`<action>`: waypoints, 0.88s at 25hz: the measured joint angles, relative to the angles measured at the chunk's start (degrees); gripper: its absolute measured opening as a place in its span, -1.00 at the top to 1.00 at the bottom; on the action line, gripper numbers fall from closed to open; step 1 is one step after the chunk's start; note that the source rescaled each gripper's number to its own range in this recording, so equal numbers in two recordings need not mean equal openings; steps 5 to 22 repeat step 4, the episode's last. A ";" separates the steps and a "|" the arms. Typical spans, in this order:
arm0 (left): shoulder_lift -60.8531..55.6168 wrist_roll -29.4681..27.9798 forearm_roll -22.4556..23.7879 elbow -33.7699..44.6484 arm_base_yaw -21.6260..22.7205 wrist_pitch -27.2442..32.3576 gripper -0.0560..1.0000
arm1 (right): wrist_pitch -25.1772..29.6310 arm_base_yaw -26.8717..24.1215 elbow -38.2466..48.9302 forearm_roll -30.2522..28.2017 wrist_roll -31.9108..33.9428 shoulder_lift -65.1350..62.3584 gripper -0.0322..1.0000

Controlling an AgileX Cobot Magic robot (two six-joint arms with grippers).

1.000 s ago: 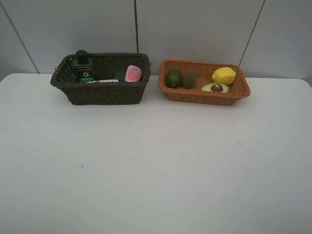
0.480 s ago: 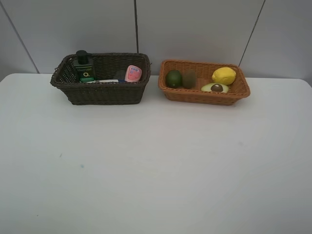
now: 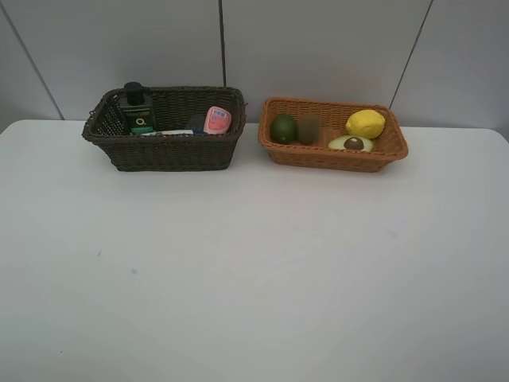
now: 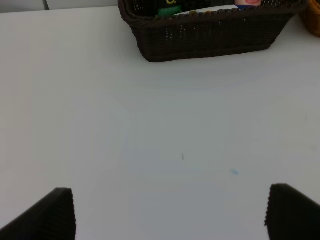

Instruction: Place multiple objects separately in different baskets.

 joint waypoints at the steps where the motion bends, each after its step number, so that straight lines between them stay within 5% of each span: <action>1: 0.00 0.00 0.00 0.00 0.00 0.00 -0.99 | 0.00 0.00 0.00 0.00 0.00 0.00 -0.96; 22: 0.00 0.00 0.00 0.00 0.00 0.00 -0.99 | 0.00 0.00 0.00 0.00 0.00 0.00 -0.96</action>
